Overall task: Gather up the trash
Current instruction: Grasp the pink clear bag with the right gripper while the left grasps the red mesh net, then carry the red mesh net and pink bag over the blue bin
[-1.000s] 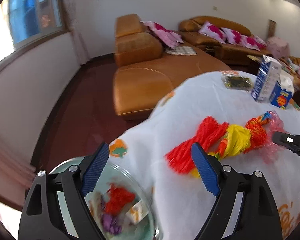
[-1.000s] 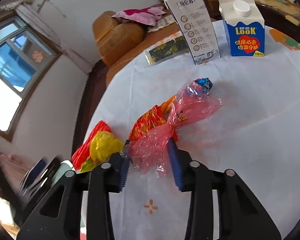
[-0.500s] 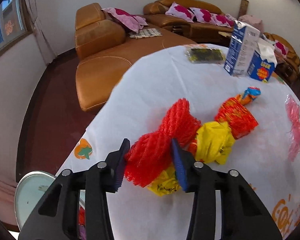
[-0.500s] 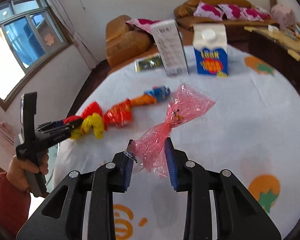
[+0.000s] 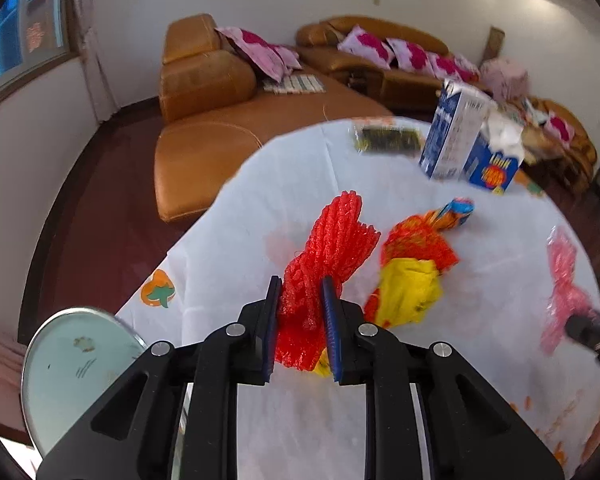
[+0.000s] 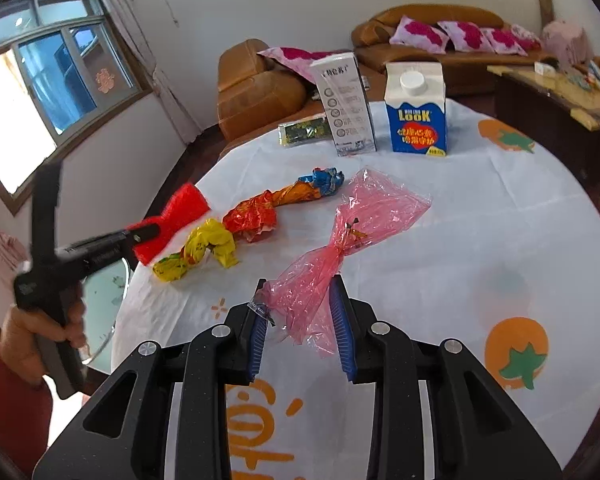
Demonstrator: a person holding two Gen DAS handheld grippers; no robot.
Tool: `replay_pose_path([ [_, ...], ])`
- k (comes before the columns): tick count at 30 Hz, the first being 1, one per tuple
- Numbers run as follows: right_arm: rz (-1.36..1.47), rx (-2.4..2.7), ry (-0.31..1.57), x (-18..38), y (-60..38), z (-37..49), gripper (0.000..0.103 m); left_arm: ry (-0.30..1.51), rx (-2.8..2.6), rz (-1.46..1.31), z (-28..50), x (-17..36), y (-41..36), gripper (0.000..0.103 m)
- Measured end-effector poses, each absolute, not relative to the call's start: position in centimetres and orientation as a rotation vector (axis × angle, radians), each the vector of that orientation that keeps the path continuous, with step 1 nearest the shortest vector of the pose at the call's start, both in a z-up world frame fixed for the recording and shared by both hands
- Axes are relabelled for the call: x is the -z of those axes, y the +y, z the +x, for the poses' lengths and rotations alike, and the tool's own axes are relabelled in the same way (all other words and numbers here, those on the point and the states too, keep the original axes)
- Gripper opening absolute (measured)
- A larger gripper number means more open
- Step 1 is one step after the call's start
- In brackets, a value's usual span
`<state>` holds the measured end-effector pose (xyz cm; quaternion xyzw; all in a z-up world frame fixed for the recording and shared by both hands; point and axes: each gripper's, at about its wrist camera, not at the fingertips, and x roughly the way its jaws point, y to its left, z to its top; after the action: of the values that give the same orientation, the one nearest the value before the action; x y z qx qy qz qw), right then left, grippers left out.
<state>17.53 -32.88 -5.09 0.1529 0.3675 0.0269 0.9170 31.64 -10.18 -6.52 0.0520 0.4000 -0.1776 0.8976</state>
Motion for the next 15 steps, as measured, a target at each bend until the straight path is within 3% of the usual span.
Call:
replay_pose_path([
  [15,0.248,-0.108,0.755,4.6,-28.8,14.9,0.031,0.774,0.196,0.060,22.3,4.8,-7.3,0.020],
])
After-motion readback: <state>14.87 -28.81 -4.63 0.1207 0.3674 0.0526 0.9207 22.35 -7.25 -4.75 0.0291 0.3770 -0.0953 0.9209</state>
